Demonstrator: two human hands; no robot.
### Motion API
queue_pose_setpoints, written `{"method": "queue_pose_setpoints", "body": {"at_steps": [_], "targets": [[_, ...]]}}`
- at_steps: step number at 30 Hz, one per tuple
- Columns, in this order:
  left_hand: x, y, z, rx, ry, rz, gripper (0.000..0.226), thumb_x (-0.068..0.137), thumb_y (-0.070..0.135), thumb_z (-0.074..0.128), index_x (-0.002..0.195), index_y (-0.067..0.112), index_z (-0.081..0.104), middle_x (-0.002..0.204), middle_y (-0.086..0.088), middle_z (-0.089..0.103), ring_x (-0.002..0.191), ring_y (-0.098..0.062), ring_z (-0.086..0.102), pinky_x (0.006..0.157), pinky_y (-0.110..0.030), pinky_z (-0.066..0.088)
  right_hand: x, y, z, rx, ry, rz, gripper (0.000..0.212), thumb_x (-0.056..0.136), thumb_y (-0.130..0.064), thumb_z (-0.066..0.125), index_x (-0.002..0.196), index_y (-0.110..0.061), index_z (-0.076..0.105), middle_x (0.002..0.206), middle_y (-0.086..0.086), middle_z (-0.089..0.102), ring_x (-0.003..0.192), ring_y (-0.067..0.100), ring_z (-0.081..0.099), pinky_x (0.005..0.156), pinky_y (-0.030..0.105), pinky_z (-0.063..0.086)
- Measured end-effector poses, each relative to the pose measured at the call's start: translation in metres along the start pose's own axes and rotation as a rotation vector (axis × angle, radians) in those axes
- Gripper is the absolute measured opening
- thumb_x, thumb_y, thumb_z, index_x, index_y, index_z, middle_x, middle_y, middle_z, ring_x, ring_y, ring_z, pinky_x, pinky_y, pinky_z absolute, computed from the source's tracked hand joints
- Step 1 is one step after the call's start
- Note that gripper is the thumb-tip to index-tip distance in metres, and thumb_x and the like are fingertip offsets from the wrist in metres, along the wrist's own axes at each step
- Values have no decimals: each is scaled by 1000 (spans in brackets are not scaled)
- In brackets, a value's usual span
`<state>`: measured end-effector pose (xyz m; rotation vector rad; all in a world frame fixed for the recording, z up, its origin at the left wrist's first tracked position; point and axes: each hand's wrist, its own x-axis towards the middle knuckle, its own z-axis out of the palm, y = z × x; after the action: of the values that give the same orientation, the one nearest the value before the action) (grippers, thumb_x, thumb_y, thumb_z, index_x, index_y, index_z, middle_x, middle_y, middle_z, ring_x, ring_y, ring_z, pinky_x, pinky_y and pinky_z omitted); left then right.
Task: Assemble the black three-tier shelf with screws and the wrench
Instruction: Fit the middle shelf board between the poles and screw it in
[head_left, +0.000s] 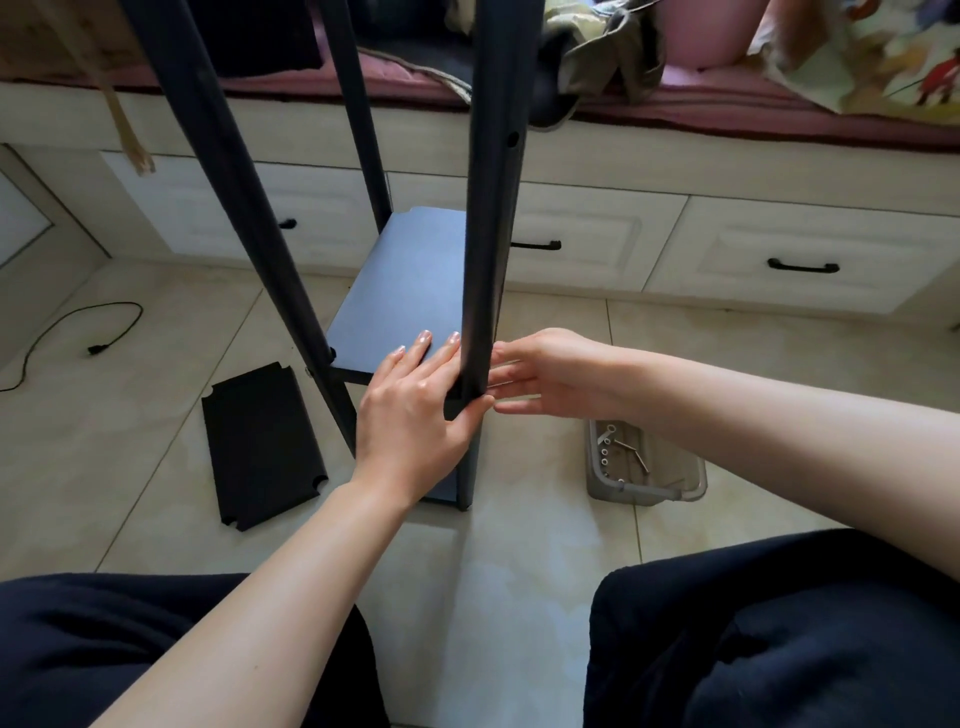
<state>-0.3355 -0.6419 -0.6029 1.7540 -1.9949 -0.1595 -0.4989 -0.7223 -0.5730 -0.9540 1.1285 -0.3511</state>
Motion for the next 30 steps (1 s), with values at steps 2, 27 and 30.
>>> {"method": "queue_pose_setpoints", "body": {"at_steps": [2,27,30], "targets": [[-1,0,0,-1,16,-1,50,90,38,73,134,16,65,140,-1,61,141,-29,46,116,-43,35,-4,-3,-6,9,-13,18,33,102,-23,51,126,-3,60,111,13,70,100,24,68,94,34,53],[7,-4,12,50,196,102,47,89,51,60,112,13,75,126,8,64,128,-21,57,100,-47,52,47,152,-189,-364,384,201,20,96,3,53,114,10,59,82,13,61,67,18,60,52,22,52],[8,-3,14,40,216,114,45,90,47,61,111,10,75,123,17,56,127,-13,55,101,-38,49,67,169,-193,-487,326,228,8,94,-6,59,95,1,63,73,14,61,66,25,57,56,31,46]]}}
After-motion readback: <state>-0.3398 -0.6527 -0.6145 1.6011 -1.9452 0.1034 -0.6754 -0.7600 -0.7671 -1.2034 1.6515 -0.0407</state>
